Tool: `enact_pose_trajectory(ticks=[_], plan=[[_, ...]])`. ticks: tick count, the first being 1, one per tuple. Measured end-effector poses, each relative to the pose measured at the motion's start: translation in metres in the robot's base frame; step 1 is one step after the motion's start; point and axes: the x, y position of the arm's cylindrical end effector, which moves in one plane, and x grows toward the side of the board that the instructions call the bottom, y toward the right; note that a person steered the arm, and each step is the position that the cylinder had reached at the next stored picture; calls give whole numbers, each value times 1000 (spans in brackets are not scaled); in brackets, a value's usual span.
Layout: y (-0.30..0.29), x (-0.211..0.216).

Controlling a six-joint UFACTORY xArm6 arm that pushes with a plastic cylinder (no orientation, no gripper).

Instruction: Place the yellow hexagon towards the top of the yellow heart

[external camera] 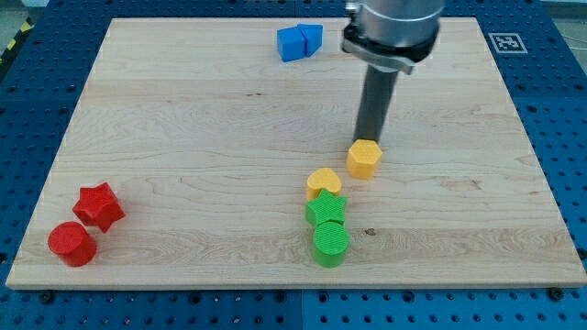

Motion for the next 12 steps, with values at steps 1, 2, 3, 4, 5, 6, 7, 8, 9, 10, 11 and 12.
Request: enact_pose_trajectory(ticks=[1,2,3,4,5,6,7,8,9,10,11,12], plan=[[-1,0],[19,2],[64,7],[65,40],[43,41],[26,41],[14,41],[-9,40],[-12,37],[-16,29],[-16,-1],[-16,-12]])
